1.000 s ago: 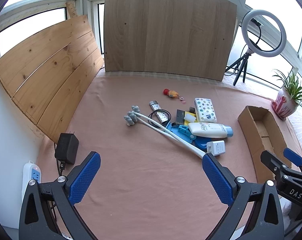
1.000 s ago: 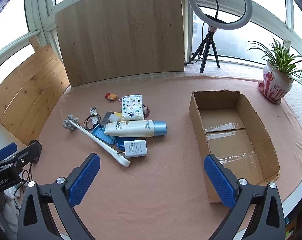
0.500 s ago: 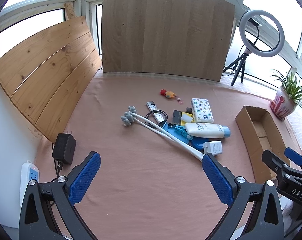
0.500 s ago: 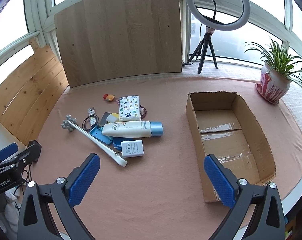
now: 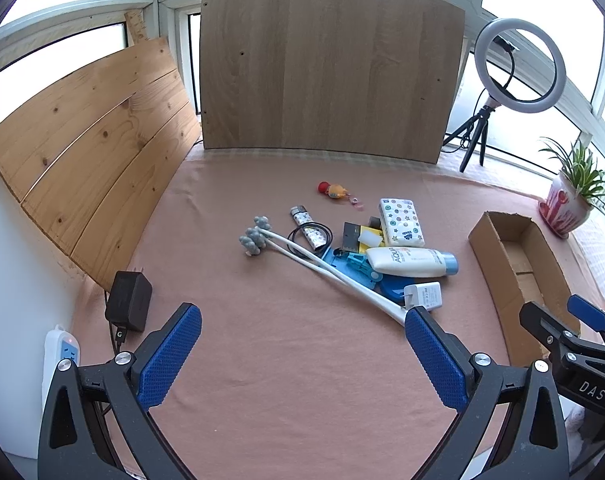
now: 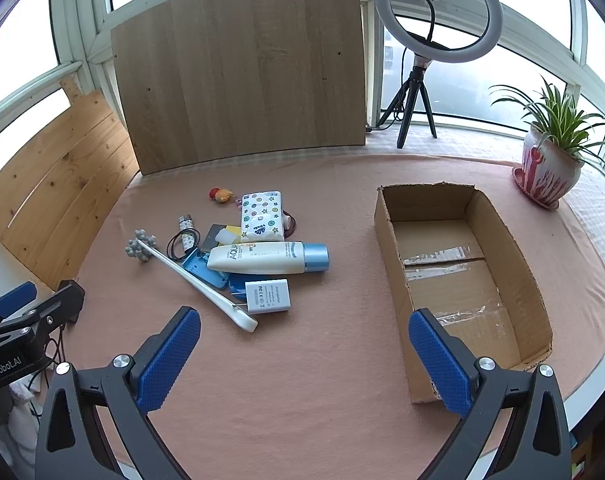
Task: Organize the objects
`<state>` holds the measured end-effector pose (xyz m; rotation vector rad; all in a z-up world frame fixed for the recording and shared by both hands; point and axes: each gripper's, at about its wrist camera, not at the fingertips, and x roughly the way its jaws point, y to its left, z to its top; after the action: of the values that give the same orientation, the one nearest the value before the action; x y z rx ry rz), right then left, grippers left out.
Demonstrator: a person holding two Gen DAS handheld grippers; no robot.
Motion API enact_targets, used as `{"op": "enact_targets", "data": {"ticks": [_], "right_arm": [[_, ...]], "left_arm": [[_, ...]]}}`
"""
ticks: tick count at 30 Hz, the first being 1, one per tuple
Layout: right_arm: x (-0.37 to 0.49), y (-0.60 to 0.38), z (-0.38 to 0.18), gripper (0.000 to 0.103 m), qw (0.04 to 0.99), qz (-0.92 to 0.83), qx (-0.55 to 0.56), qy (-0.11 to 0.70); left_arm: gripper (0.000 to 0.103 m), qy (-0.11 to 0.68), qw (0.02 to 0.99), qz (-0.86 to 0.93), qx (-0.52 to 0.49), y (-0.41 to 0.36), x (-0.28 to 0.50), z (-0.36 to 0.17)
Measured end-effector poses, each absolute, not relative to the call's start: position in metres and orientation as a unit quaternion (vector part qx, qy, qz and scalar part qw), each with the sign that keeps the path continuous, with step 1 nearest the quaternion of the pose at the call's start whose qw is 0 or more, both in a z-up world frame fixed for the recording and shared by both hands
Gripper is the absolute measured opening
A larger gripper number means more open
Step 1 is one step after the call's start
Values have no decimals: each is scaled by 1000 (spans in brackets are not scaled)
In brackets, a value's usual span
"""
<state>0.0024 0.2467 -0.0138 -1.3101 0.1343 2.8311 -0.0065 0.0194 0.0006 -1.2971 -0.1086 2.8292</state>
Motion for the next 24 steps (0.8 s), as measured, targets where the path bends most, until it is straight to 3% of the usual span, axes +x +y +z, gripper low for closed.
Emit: {"op": "enact_targets", "data": {"ticks": [24], "right_arm": [[-1, 255, -25, 103, 17, 901, -431, 47]], "left_arm": [[103, -37, 2, 901, -432, 13, -14, -16]]}}
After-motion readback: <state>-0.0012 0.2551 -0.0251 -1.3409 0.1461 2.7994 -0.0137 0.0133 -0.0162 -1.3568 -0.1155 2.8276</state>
